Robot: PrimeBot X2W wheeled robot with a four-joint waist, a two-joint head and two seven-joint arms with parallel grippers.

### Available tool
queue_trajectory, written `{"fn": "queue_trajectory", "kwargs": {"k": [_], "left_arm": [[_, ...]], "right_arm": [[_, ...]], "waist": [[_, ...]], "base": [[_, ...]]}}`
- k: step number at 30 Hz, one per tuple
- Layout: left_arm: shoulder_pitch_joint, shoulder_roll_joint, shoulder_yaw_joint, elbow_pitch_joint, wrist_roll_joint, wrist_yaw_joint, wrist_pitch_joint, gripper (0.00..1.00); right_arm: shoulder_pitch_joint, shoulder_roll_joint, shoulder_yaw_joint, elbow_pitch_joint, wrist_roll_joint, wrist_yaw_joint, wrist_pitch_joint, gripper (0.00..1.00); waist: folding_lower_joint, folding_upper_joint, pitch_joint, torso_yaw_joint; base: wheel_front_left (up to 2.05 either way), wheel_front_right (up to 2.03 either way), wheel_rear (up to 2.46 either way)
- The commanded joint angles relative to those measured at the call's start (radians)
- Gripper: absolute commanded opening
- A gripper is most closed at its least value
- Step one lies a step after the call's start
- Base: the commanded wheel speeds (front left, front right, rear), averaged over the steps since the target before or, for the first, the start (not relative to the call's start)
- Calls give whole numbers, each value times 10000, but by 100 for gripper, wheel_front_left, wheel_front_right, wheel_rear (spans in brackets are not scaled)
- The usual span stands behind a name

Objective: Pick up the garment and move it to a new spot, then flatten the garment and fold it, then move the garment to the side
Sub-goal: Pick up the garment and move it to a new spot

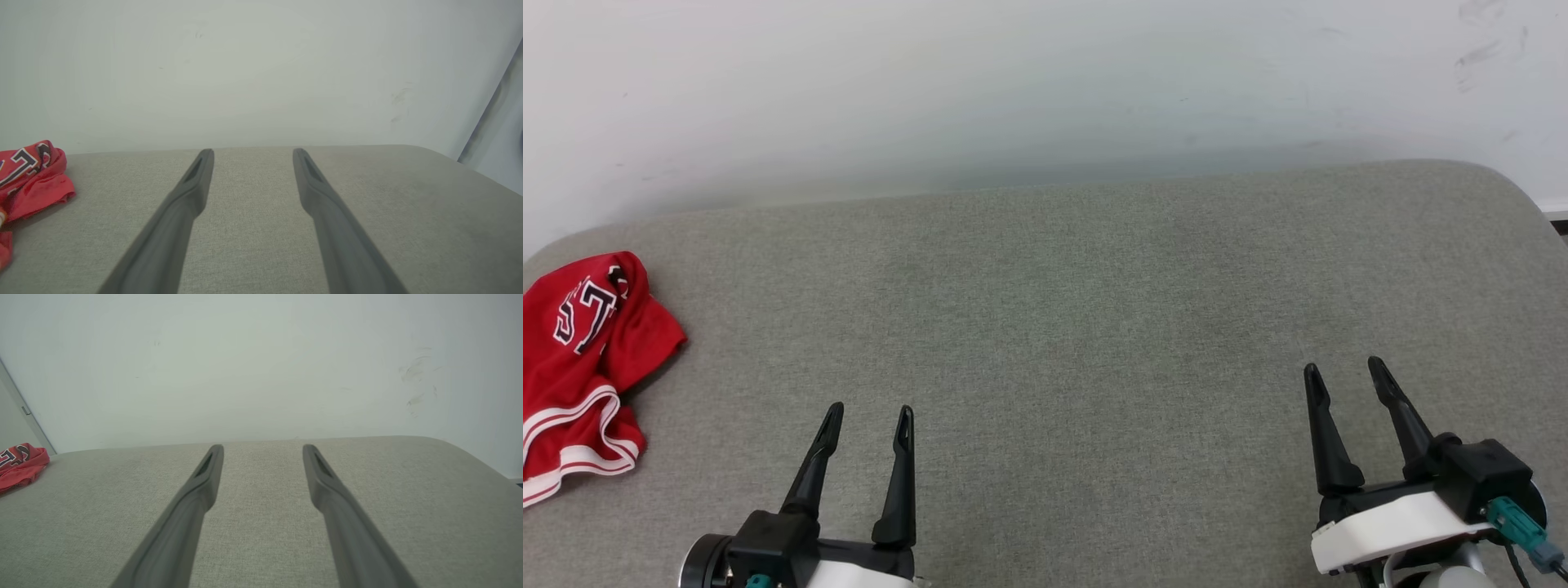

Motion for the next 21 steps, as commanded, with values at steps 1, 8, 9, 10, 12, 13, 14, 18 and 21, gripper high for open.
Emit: {"fn": "queue_trajectory", "kwargs": {"k": [1,8,9,10,12,13,14,18,21], "left_arm": [[98,-19,66,-21,247,-79,-92,100],[153,-60,53,-25,482,-263,-182,100],[133,-60,57,-25,444,-264,-182,100],[133,-60,57,-25,444,-264,-182,100],[89,-59,75,-34,391,-283,-180,100],[66,-58,116,-34,306,-227,-171,100],[53,-55,160,-18,197,-187,-171,100],[-7,-60,327,56,143,-300,-160,100],[50,-59,373,87,136,-352,-160,100]], "right_arm": [[-46,19,10,20,-127,-3,-85,100],[-32,20,58,104,-339,-3,-161,100],[-27,20,64,98,-316,-3,-161,100],[-27,20,64,98,-316,-3,-161,100],[6,20,101,90,-289,-3,-159,100],[14,21,133,83,-279,-3,-161,100],[19,21,163,69,-282,-3,-159,100],[116,20,331,126,-153,-3,-159,100],[163,20,437,116,-148,-3,-159,100]], "waist": [[1,0,0,-4],[1,0,-4,26],[1,0,-3,57],[1,0,-3,57],[1,0,5,146],[1,0,12,205],[1,0,14,273],[1,0,11,656],[1,0,0,1030]], "base": [[0,0,0],[0,0,0],[0,0,0],[0,0,0],[0,0,0],[0,0,0],[0,0,0],[0,0,0],[0,0,0]]}}
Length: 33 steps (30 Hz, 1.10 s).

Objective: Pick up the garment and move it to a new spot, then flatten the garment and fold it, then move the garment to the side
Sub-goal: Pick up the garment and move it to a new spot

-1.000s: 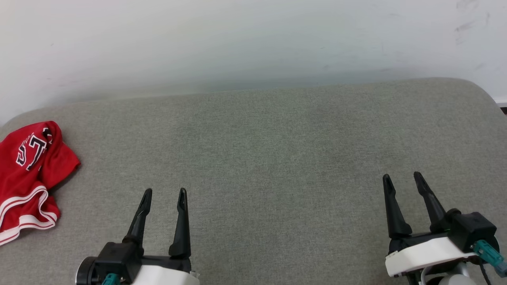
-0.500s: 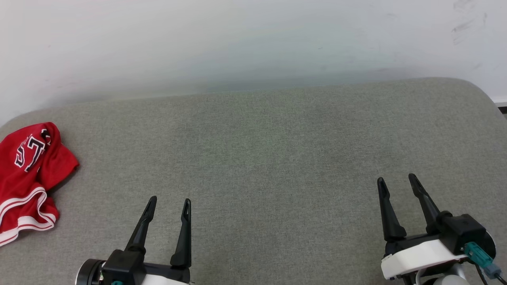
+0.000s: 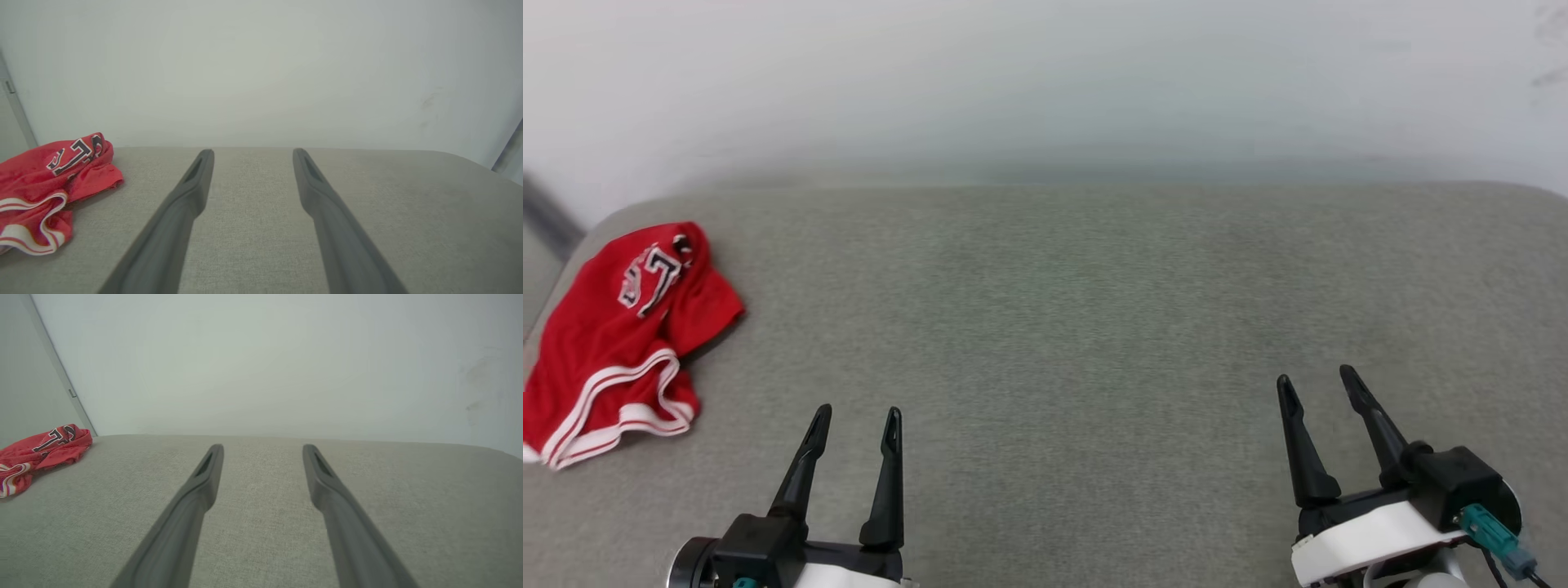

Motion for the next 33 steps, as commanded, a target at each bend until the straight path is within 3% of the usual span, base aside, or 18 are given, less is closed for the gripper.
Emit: {"fn": "queue_trajectory", "kwargs": {"k": [1,19,33], "left_arm": [[43,-11,45,7,-12,-14,-28,100],[359,-13,726,-54,89,-44,-28,100],[745,-13,852,12,92,-179,-28,100]], "right_arm": [[111,20,11,-20,2,-3,-21,100],[266,18,828,-62,-62,-3,-21,100],[405,19,1202,18,236,-3,-21,100]], "waist": [[1,0,-11,266],[1,0,-217,3079],[1,0,-493,4087]], "base": [[0,0,0],[0,0,0],[0,0,0]]}}
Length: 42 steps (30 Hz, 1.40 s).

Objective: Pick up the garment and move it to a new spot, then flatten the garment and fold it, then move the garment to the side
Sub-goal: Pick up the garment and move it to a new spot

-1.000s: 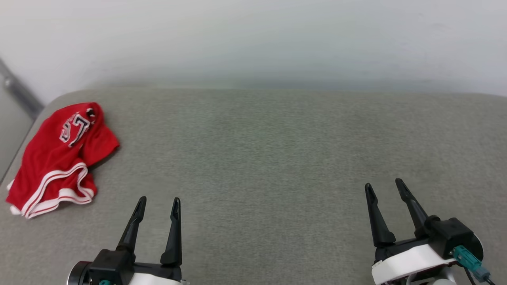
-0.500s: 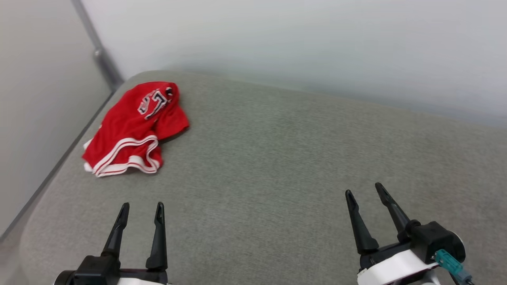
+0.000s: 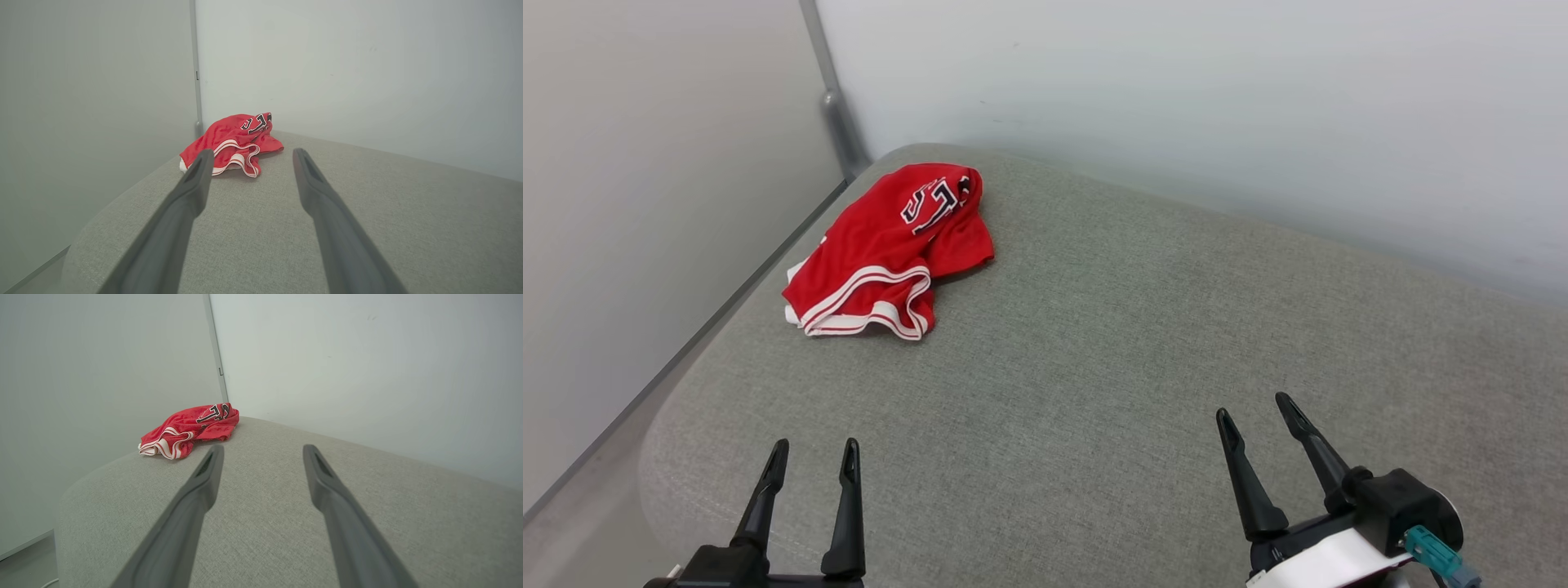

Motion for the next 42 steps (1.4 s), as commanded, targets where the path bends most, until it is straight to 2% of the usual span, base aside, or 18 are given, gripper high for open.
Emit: {"fn": "queue_trajectory", "kwargs": {"k": [1,9,14,19,27,29,32,36,42], "left_arm": [[139,-11,18,-7,-20,-11,-28,100],[156,-11,97,-220,149,109,-28,100],[-19,-15,210,-165,-149,103,-26,100],[-362,-15,511,285,-1015,-38,-28,100],[-2000,-18,1099,1123,-1510,-402,-28,100],[-2625,27,1315,1537,-1945,-416,-28,100],[-3614,877,1061,2374,-2723,-425,-26,100],[-5098,2486,356,3729,-3897,-431,70,100],[-7185,4761,-698,4963,-5924,-432,1836,100]], "right_arm": [[102,17,0,2,89,-3,-21,100],[112,17,46,21,164,-3,-21,100],[-63,15,-46,-55,297,-3,-21,100],[-480,14,-300,-280,373,-3,-21,100],[-1383,1,-426,-994,-620,-3,-21,100],[-1549,3,-486,-1141,-890,-3,-21,100],[-1818,6,-480,-1304,-1234,-3,-20,100],[-2080,9,-596,-1486,-1592,-3,50,100],[-2139,-4,-725,-1848,-1811,-3,260,100]], "waist": [[0,0,-13,42],[0,0,-21,108],[0,0,305,-33],[0,0,1122,-362],[0,0,3004,-973],[0,0,3383,-1078],[0,0,3922,-1277],[0,0,4527,-1513],[0,0,5358,-1828]], "base": [[0,0,0],[0,0,0],[0,0,0],[0,0,0],[0,0,0],[0,0,0],[0,0,0],[0,0,0],[0,0,0]]}}
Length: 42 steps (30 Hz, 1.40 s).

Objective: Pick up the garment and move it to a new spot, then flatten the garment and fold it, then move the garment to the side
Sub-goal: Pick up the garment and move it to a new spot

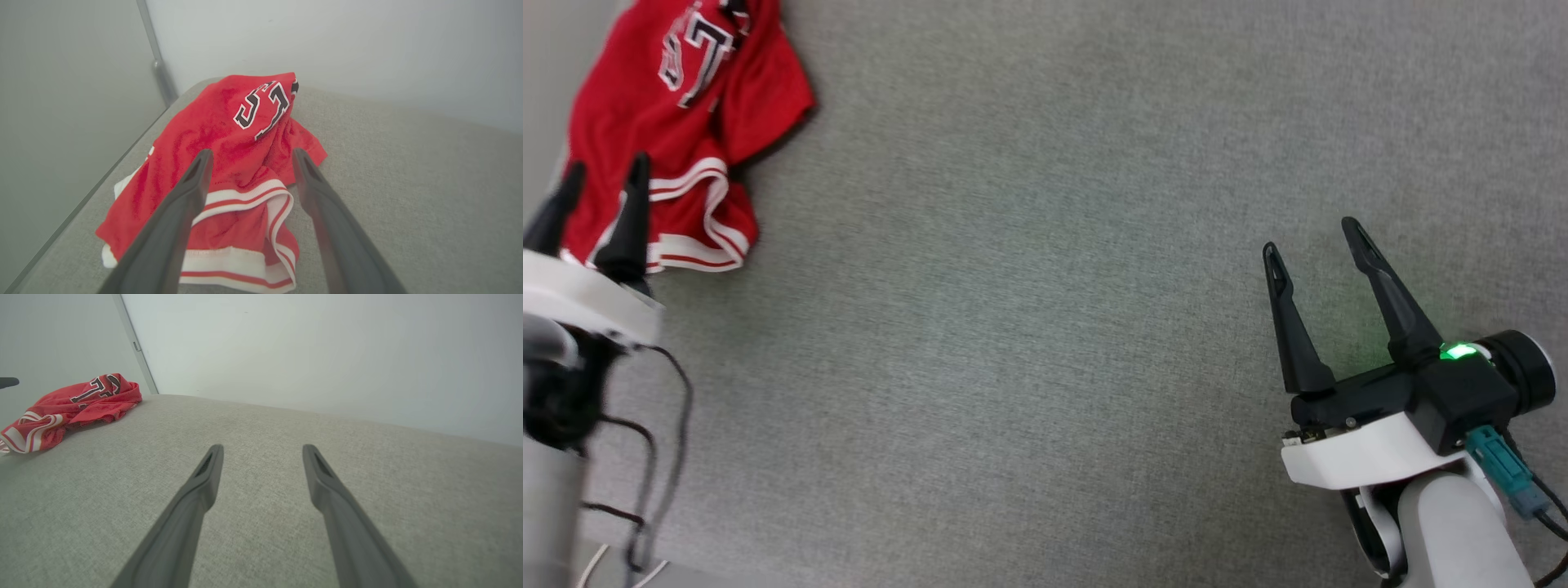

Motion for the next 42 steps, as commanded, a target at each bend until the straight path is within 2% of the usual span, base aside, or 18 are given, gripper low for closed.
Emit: {"fn": "queue_trajectory", "kwargs": {"k": [1,5,6,11,18,20,21,22,23,26,36,42], "left_arm": [[-436,523,-251,218,-308,-11,486,100],[-1539,1677,-852,820,-1595,-11,2360,100],[-1539,1677,-852,820,-1595,-11,2360,100],[-2485,2556,-1375,1415,-2953,-12,4721,100],[-2936,2948,-1895,1705,-4417,-13,6927,100],[-2862,2882,-2459,2004,-4531,-13,7675,100],[-2850,2830,-2539,2120,-4558,-11,7722,67],[-2844,2753,-2589,2208,-4627,-2,7716,18],[-2836,2683,-2620,2235,-4694,-2,7679,0],[-2731,2677,-2632,2163,-4900,-5,7391,0],[-1531,3590,-2844,447,-5652,-15,5853,0],[-587,3518,-3480,-966,-5920,-15,5303,0]], "right_arm": [[-89,-42,-33,-116,-80,-3,48,100],[-153,-132,-128,-426,-204,-3,165,100],[-153,-132,-128,-426,-204,-3,165,100],[-77,-247,-136,-701,-308,-3,274,100],[90,-200,-154,-737,-351,-8,249,100],[183,-192,-173,-634,-417,-11,223,100],[181,-185,-165,-587,-423,-11,201,100],[174,-170,-153,-530,-428,-11,182,100],[155,-154,-135,-481,-421,-11,154,100],[78,-99,-26,-360,-365,-8,74,100],[-9,-2,16,373,46,-5,-182,100],[158,10,57,849,623,-5,-250,100]], "waist": [[-3,0,535,-325],[-3,0,1055,-534],[-3,0,1055,-534],[-3,0,1567,-778],[-3,0,2029,-1127],[-3,0,2118,-1184],[-3,0,2103,-1196],[-3,0,2059,-1208],[-3,0,1999,-1220],[-3,0,1728,-1269],[-3,0,-50,-1605],[-3,0,-1241,-2001]], "base": [[0,0,0],[0,0,0],[0,0,0],[0,0,0],[0,0,0],[0,0,0],[0,0,0],[0,0,0],[0,0,0],[0,0,0],[0,0,0],[0,0,0]]}}
